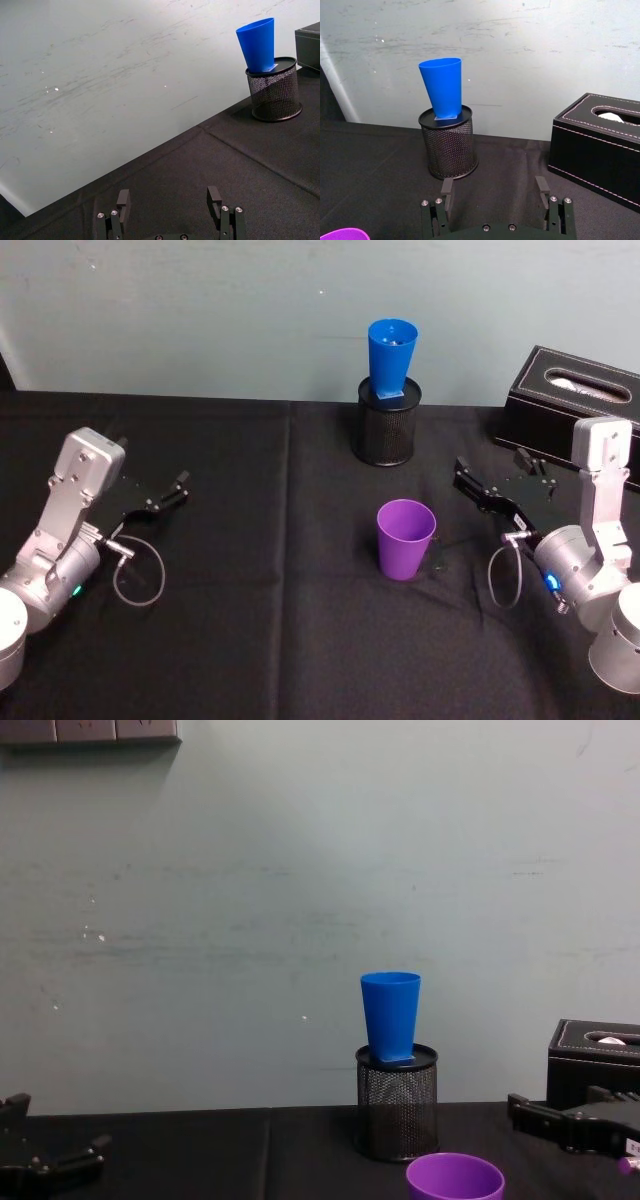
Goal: Pick up one cup with a gripper and tap it against the other cup.
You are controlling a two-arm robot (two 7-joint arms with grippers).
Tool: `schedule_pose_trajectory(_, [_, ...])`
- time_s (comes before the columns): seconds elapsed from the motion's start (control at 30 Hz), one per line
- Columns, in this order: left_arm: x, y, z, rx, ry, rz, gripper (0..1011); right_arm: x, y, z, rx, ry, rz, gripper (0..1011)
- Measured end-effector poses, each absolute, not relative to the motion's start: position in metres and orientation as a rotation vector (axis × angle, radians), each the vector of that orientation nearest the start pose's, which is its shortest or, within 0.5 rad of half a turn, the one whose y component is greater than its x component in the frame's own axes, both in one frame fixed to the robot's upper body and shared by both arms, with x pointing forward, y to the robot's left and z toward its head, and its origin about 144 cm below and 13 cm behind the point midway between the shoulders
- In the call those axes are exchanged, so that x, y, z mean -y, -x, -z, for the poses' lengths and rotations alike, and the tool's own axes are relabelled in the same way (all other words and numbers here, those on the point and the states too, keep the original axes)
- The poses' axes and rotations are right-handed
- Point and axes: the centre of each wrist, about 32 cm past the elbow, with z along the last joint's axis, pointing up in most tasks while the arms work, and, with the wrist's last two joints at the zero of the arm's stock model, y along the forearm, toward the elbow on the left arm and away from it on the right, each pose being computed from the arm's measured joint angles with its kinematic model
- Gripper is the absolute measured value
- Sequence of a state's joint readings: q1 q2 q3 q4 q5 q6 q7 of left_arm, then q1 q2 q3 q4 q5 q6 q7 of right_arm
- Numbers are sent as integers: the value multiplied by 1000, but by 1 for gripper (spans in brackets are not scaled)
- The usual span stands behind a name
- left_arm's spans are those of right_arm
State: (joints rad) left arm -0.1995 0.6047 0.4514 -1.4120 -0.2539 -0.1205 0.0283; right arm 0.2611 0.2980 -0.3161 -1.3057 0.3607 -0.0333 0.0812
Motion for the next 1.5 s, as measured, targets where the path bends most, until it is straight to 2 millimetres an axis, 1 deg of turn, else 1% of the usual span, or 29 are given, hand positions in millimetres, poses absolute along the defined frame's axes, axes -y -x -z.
schedule_pose_trajectory(1.5, [-310,-489,-1140,285,-304,-1248,1005,246,-522,-1140,-43,43,1270,1003])
